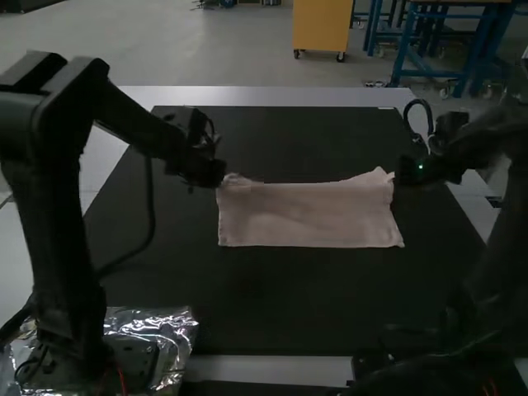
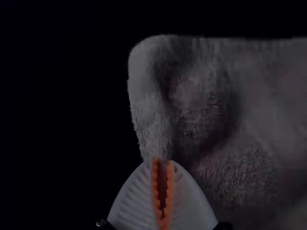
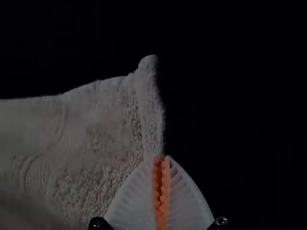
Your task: Fold the towel.
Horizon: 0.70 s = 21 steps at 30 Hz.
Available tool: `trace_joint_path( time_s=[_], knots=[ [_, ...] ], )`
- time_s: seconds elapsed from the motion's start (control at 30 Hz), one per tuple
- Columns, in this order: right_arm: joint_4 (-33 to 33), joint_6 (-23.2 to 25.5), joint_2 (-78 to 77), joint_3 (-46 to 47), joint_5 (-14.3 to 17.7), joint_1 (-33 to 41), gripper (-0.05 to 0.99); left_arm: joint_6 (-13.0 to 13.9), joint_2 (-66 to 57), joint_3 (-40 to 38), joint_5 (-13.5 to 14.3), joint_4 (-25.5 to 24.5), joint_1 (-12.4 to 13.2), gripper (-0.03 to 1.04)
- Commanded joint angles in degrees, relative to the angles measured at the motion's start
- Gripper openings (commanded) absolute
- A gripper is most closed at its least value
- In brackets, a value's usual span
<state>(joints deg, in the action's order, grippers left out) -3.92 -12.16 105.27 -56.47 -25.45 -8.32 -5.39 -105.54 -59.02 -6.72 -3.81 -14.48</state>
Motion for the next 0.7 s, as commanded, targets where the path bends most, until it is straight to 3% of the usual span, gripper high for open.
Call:
trace_joint_path(
  time_s=[0.0, 0.43, 0.67],
  knots=[
    [0.1, -1.2, -5.1, 1.7, -1.9, -1.8, -0.02, 1.2, 4.6, 1.2, -0.3, -0.8, 0.3, 0.03],
    [4.5, -4.5, -12.8, 9.1, -4.9, -5.9, -0.02, 0.6, 16.2, 5.9, -0.4, -8.3, -4.9, 0.03],
    [6.4, -7.2, -15.5, 13.0, -5.3, -7.9, -0.02, 0.6, 20.5, 11.3, -0.2, -9.8, -5.3, 0.03]
  ],
)
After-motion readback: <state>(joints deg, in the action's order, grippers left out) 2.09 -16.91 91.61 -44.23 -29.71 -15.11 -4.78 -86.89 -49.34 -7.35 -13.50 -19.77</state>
